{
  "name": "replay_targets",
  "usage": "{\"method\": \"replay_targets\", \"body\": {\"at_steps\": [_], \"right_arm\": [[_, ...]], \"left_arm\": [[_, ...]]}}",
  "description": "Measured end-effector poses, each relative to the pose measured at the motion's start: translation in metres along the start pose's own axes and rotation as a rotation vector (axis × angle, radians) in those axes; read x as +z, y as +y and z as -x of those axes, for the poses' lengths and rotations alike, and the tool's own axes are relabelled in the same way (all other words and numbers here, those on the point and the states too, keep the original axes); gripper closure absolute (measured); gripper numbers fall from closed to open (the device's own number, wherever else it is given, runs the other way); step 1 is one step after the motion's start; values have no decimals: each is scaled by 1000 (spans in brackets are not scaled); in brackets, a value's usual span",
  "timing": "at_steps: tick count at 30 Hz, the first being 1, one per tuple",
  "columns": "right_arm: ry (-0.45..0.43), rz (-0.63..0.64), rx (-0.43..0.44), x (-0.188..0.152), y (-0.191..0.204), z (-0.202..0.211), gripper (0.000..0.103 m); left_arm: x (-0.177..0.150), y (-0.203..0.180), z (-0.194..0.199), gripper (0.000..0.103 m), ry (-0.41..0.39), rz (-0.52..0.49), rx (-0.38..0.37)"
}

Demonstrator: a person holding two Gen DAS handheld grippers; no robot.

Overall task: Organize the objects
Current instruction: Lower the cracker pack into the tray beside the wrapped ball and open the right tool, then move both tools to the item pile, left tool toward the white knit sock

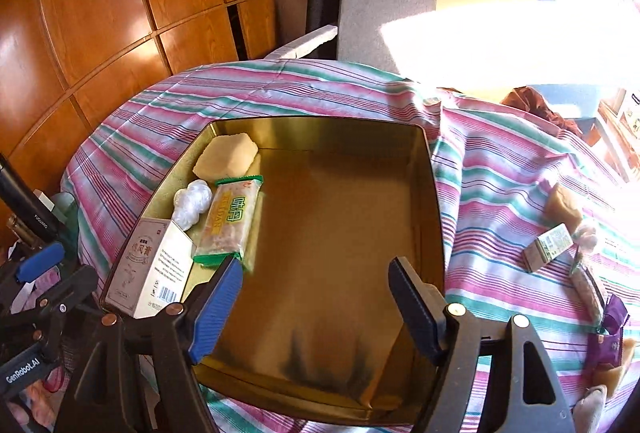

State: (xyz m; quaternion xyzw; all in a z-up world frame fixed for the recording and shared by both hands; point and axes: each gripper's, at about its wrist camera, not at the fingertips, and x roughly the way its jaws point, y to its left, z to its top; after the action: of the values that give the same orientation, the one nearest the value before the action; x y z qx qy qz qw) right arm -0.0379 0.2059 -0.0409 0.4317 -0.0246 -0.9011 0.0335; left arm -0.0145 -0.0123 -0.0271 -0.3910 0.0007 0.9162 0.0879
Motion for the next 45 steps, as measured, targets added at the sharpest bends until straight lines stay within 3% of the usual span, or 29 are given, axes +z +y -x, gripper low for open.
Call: {"method": "replay_targets", "body": {"at_steps": [13, 20, 26, 33, 37, 40, 45], "right_arm": [[-31, -86, -110, -40, -63, 47, 25], [-39, -219, -205, -63, -130, 78, 25], [-56, -351, -339, -90, -195, 115, 25], [-116, -596, -501, -128, -275, 162, 25], [-160, -781, -458, -152, -312, 178, 21], [-178, -893, -380, -168, -330, 180, 21], [-222, -999, -306, -184, -342, 182, 21]], "left_arm": [[0, -37, 7, 29, -5, -86, -44], [0, -61, 9, 28, -6, -144, -80], [0, -90, 9, 26, -5, -209, -132], [-2, -136, 10, 26, -2, -314, -214], [-6, -165, 8, 26, 15, -380, -268], [-12, -187, 7, 26, 35, -430, -305], [-24, -220, -5, 26, 91, -500, -355]]}}
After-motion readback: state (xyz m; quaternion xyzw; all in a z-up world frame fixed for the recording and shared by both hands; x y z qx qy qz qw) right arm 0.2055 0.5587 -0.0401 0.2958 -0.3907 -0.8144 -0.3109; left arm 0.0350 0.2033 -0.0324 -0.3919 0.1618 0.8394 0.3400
